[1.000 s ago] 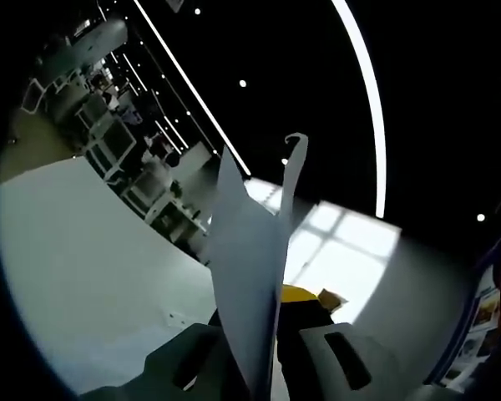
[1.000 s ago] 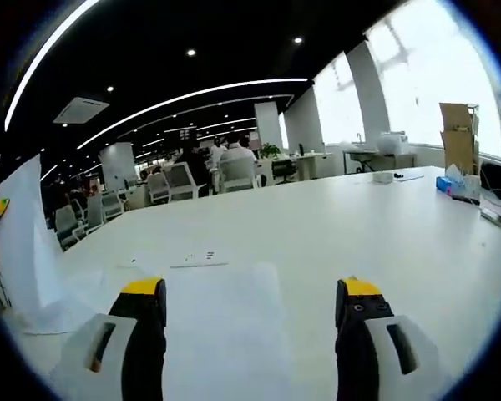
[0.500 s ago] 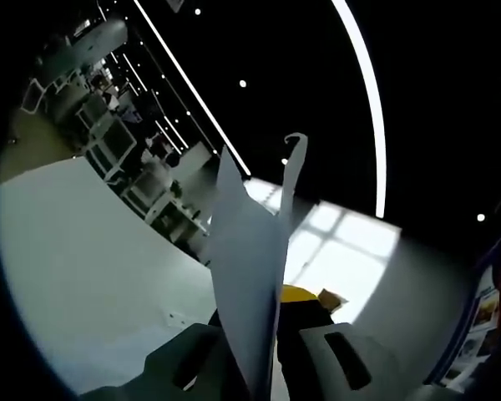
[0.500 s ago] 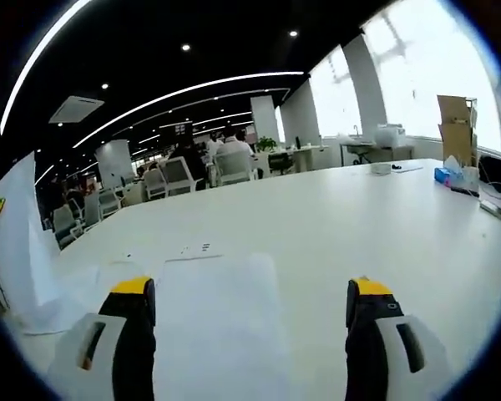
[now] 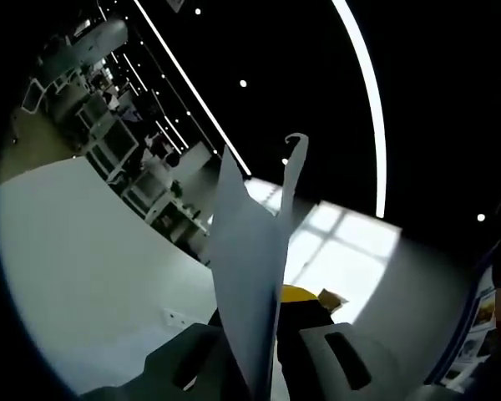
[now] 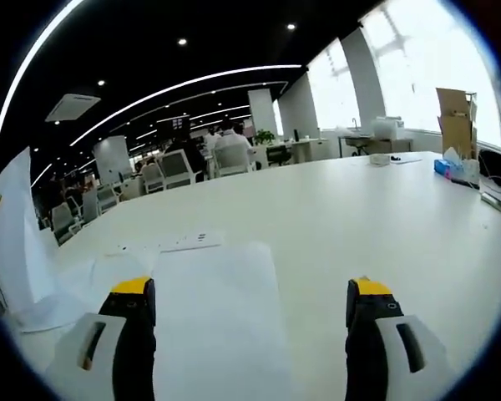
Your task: Organize the stack of printing papers by aligning and flattening the scattered papers on the table
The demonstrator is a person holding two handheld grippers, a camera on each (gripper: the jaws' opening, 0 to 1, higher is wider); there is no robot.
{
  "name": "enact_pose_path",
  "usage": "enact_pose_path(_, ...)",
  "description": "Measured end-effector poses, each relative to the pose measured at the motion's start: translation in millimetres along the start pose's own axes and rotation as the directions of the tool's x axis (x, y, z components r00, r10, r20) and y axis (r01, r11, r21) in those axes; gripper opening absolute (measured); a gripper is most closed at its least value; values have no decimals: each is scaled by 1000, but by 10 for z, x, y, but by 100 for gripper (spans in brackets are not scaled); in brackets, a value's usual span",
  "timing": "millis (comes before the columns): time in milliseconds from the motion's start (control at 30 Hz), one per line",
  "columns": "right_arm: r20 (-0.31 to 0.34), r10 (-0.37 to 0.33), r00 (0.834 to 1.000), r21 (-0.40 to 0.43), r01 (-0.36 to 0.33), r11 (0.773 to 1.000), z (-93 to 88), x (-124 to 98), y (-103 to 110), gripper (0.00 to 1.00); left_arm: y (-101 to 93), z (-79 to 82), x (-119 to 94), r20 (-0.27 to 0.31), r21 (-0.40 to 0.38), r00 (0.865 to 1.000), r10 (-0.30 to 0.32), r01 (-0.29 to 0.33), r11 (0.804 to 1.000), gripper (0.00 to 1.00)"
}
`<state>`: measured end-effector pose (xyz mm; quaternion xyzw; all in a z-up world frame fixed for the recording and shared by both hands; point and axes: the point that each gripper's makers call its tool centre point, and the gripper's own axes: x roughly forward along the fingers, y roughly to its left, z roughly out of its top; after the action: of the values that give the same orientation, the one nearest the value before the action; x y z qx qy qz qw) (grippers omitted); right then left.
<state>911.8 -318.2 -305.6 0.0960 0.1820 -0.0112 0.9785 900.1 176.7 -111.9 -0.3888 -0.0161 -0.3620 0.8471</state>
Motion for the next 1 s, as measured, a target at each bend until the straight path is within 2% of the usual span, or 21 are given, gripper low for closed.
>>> enact_pose_path(500, -24, 10, 1000, 13, -9, 1000, -100, 57, 8, 89, 59, 52, 16, 0, -3, 1000, 4, -4, 1000, 6)
enact_pose_path(1000, -69, 5, 998, 5, -5, 1000, -267, 134, 6, 88, 14, -5, 5, -1, 0, 1000, 3, -3, 1000, 6)
